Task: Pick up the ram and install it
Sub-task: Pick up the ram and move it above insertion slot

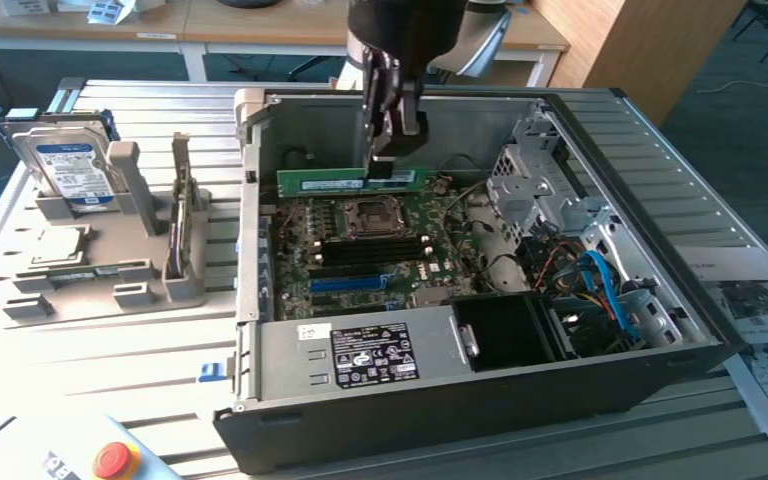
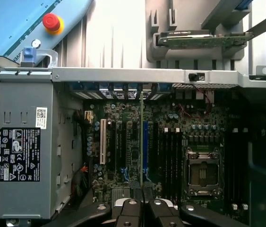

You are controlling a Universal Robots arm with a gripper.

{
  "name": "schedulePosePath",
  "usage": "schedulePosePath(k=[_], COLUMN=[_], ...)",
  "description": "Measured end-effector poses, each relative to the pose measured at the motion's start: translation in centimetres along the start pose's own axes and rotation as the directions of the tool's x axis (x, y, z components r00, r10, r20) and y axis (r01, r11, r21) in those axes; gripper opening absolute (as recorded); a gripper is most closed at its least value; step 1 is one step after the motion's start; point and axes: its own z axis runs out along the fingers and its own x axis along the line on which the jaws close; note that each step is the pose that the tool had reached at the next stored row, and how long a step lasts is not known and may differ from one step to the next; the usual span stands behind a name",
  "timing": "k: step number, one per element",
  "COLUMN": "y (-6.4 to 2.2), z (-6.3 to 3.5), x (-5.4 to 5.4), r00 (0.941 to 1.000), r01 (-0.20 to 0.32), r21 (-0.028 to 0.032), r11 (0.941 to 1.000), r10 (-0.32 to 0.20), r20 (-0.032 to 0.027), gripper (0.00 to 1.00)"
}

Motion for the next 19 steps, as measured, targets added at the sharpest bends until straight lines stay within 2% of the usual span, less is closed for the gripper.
schedulePosePath(k=[8, 19], y=[-1.63, -1.74], z=[-0.05, -0.05], x=[0.1, -0.1], r00=[1.0, 1.0], r01=[0.008, 0.009], r21=[0.0, 0.0], r11=[1.0, 1.0], r10=[-0.008, -0.009], r20=[-0.0002, -0.0002], gripper=[0.12, 0.12])
